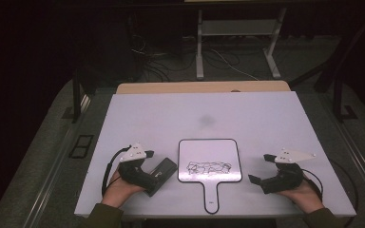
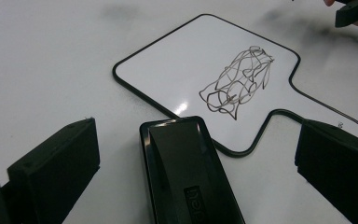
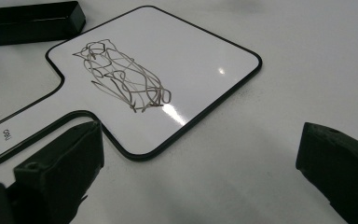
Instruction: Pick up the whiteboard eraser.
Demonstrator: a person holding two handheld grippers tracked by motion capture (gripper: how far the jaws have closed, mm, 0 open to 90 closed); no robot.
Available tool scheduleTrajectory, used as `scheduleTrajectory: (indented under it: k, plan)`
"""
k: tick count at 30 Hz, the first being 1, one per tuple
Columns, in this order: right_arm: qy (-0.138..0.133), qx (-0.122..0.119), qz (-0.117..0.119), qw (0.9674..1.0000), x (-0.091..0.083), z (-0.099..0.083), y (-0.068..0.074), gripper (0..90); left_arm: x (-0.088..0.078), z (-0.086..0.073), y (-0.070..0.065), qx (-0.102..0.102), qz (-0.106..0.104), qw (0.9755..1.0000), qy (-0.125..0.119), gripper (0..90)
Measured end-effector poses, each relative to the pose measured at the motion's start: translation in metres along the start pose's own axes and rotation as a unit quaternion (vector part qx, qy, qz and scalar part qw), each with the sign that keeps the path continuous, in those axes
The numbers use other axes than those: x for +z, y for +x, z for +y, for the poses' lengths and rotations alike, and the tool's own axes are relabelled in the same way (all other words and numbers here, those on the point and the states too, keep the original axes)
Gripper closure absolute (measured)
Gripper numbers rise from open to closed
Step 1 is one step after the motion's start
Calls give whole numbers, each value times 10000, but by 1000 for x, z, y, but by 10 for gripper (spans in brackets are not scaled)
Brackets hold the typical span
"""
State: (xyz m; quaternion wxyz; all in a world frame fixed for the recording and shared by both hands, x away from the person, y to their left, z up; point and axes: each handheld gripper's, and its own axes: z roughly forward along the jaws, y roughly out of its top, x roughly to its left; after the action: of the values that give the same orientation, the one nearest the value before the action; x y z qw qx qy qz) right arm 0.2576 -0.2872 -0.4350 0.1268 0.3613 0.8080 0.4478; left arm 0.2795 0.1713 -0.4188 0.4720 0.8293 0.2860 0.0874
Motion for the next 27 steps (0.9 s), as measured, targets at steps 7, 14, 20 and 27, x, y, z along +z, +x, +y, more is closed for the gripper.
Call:
scheduleTrajectory:
  k: [7,14,20,27]
  plan:
    - [-25,6,39,10000,-1,0,-1,0,1,0,-1,-3,-14,10000,17,0]
    - [-107,70,86,9999,-4,-1,-2,0,2,2,-2,-20,10,10000,2,0]
    - [-112,26,77,9999,-4,0,-1,0,2,4,-4,38,18,10000,35,0]
    - [-142,81,76,9998,-6,0,-2,0,5,5,-6,41,-6,10000,66,0]
